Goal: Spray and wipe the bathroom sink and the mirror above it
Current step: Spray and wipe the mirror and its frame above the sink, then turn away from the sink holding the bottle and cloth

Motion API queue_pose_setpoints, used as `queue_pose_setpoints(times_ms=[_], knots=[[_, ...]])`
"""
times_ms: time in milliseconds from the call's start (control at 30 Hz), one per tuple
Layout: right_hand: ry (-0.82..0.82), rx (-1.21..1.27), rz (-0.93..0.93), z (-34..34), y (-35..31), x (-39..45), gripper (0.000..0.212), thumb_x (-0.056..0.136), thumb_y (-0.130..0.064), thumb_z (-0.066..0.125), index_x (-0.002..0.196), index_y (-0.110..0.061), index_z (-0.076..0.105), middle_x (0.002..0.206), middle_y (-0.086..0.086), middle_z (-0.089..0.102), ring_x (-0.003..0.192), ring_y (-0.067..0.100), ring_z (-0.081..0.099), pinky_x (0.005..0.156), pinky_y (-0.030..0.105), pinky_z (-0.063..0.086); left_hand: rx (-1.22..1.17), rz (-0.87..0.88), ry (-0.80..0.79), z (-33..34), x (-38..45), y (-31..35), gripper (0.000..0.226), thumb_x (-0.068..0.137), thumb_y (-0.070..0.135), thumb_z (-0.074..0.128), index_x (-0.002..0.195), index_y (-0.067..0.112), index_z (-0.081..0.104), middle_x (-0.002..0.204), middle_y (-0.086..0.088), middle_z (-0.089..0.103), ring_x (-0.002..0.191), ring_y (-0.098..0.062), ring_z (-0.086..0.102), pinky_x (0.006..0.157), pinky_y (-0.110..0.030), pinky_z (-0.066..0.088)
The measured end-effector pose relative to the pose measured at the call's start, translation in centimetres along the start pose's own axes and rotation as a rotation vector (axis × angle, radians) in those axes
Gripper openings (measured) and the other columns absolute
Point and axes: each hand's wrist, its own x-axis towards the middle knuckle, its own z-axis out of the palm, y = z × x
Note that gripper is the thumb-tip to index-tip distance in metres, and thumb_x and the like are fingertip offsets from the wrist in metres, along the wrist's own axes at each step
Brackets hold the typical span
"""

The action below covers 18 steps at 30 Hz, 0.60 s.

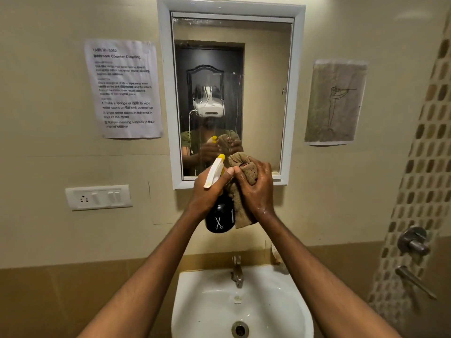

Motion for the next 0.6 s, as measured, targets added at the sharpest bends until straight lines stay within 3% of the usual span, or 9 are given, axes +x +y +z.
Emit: queue_pose_setpoints(times_ms=[167, 300, 467, 600], knots=[[-0.039, 0.040, -0.005, 1.5, -0.6, -0.7, 0.045, 0.087, -0.036, 0.063, 0.123, -0.011, 0.054, 0.115, 0.008, 0.054, 0.099, 0.009, 0.053, 0.078, 0.000, 0.040, 0.047, 0.001, 0.030, -1.5, -0.7, -0.1, 0.005, 0.092, 0.034, 0.058, 0.096, 0.034, 0.056, 0.093, 0.006, 0.064, 0.089, -0.018, 0.063, 0.080, -0.027, 0.054], [-0.069, 0.107, -0.004, 3.4, -1.3, -1.7, 0.049, 0.086, -0.039, 0.062, 0.123, -0.008, 0.055, 0.113, 0.006, 0.056, 0.098, 0.003, 0.054, 0.079, 0.003, 0.042, 0.098, 0.007, 0.065, -3.6, -1.6, -0.4, 0.012, 0.088, 0.041, 0.059, 0.098, 0.034, 0.060, 0.093, 0.008, 0.067, 0.086, -0.011, 0.066, 0.079, -0.027, 0.056], [-0.147, 0.194, 0.004, 7.9, -2.2, -3.6, 0.046, 0.085, -0.043, 0.061, 0.119, -0.012, 0.057, 0.108, 0.004, 0.057, 0.097, 0.005, 0.055, 0.083, 0.010, 0.044, 0.206, -0.002, 0.139, -8.0, -3.7, -1.0, 0.037, 0.090, 0.041, 0.056, 0.112, 0.012, 0.064, 0.101, -0.006, 0.070, 0.089, -0.017, 0.068, 0.078, -0.028, 0.055], [-0.224, 0.220, 0.031, 12.5, -3.1, -6.2, 0.045, 0.087, -0.038, 0.064, 0.121, -0.009, 0.056, 0.112, 0.005, 0.059, 0.099, 0.010, 0.055, 0.084, 0.007, 0.040, 0.264, -0.063, 0.245, -13.2, -6.5, -2.1, 0.027, 0.091, 0.039, 0.058, 0.101, 0.014, 0.065, 0.092, -0.009, 0.070, 0.085, -0.024, 0.067, 0.076, -0.039, 0.054]])
